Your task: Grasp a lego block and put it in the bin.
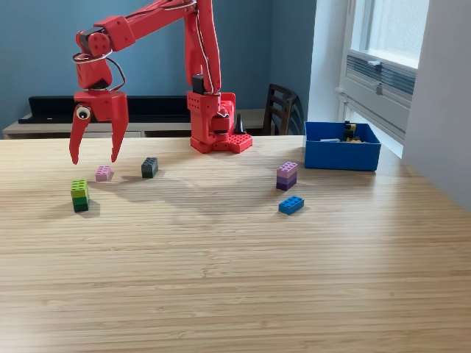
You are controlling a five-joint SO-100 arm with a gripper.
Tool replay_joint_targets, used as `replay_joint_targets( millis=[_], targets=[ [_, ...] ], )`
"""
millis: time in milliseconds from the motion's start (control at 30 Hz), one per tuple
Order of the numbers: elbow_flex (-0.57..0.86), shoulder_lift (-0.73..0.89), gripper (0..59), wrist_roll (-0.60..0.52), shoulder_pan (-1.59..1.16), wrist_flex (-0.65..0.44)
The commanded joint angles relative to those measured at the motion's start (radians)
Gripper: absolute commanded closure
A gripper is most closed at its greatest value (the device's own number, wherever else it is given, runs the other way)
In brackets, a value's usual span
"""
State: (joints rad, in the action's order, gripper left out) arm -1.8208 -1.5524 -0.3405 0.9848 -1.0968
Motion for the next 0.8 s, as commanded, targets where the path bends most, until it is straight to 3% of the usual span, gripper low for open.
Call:
replay_joint_targets(
  millis=[33, 333, 800],
  targets=[
    [0.002, -0.064, 31.6, -0.023, -0.032, 0.012],
    [0.02, 0.071, 32.1, -0.04, -0.044, 0.025],
    [-0.012, 0.086, 37.2, -0.026, 0.012, 0.041]
  ],
)
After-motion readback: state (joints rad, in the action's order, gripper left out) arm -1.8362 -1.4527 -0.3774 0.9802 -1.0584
